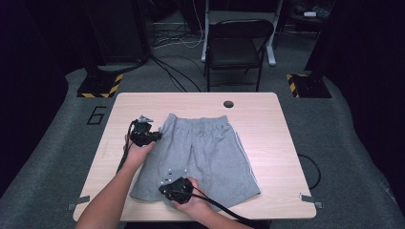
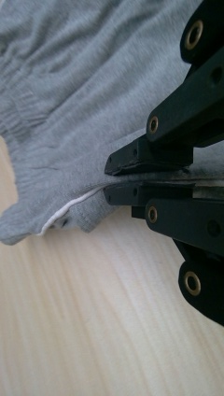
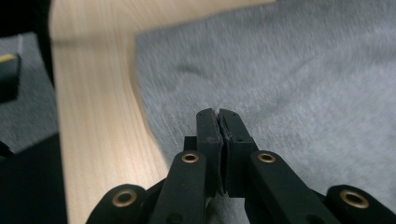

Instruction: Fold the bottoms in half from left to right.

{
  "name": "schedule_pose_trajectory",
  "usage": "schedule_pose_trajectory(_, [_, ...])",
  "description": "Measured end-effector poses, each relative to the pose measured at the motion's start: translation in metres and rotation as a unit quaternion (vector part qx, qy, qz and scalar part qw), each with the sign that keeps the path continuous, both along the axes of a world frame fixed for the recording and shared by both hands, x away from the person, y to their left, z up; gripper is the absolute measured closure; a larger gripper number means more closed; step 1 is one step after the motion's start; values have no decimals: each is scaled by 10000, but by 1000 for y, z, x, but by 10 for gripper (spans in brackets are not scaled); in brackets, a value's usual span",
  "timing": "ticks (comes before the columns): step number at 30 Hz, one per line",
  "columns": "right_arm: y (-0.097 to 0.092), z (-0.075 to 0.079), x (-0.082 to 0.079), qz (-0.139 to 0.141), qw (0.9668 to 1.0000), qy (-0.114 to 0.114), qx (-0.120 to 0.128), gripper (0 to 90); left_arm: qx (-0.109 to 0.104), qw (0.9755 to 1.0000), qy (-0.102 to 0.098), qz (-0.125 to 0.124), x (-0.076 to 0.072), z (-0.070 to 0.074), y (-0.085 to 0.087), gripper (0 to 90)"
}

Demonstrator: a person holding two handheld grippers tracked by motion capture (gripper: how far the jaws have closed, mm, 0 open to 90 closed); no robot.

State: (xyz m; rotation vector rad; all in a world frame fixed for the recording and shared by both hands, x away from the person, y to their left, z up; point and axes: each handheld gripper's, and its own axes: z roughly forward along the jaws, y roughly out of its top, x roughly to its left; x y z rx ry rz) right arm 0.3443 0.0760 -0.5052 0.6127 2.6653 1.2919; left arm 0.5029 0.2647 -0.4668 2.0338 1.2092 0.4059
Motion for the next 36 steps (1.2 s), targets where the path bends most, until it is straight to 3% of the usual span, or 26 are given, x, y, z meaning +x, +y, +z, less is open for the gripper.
schedule_pose_trajectory(5, [-10,11,4,-7,9998,64,192,878,168,9999,-24,-31,1,16,-9,838])
schedule_pose_trajectory(10, [-24,29,1,26,9992,25,390,877,354,9992,-150,123,2,29,-17,839])
schedule_pose_trajectory(17, [-50,52,-6,-25,9984,-236,518,877,218,9995,-223,98,2,49,-37,840])
schedule_pose_trajectory(20, [-62,60,-7,-48,9978,-367,541,876,182,9994,-278,-69,3,55,-53,840])
schedule_pose_trajectory(24, [-84,66,-16,-208,9976,-516,412,874,66,9993,-314,-200,7,59,-78,839])
schedule_pose_trajectory(29, [-102,67,-20,-326,9975,-533,315,872,-15,9988,-315,-375,13,59,-105,840])
schedule_pose_trajectory(33, [-118,64,-22,-441,9975,-519,199,871,-207,9981,-247,-523,16,51,-131,839])
schedule_pose_trajectory(34, [-124,58,-23,-498,9977,-466,29,869,-280,9979,-230,-541,16,47,-137,839])
schedule_pose_trajectory(35, [-124,58,-23,-498,9977,-466,29,869,-262,9977,-206,-590,17,44,-142,839])
schedule_pose_trajectory(36, [-129,50,-25,-464,9975,-483,-202,868,-234,9975,-141,-654,18,39,-149,839])
